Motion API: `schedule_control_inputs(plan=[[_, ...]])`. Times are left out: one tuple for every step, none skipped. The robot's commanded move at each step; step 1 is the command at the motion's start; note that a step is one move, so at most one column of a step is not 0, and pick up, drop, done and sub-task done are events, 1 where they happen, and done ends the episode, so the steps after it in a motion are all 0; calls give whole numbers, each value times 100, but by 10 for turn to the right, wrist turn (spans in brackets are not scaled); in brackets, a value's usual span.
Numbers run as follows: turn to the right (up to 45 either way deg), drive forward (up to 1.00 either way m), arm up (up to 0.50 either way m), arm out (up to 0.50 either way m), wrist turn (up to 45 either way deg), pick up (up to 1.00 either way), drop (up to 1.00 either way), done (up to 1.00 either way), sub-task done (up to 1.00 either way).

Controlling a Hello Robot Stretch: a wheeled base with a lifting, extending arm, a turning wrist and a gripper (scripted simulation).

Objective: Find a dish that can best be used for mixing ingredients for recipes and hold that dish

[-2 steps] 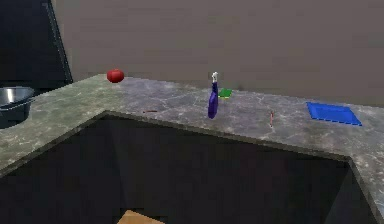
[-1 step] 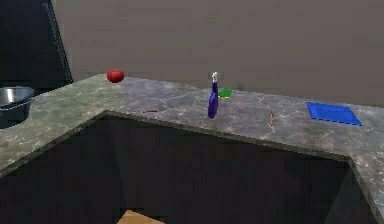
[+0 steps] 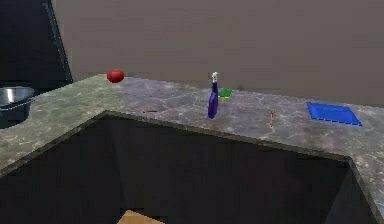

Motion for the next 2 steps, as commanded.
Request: schedule_control_inputs(plan=[[0, 0, 8, 0, 0, 0, 0, 0, 0], [0, 0, 0, 0, 0, 0, 0, 100, 0]])
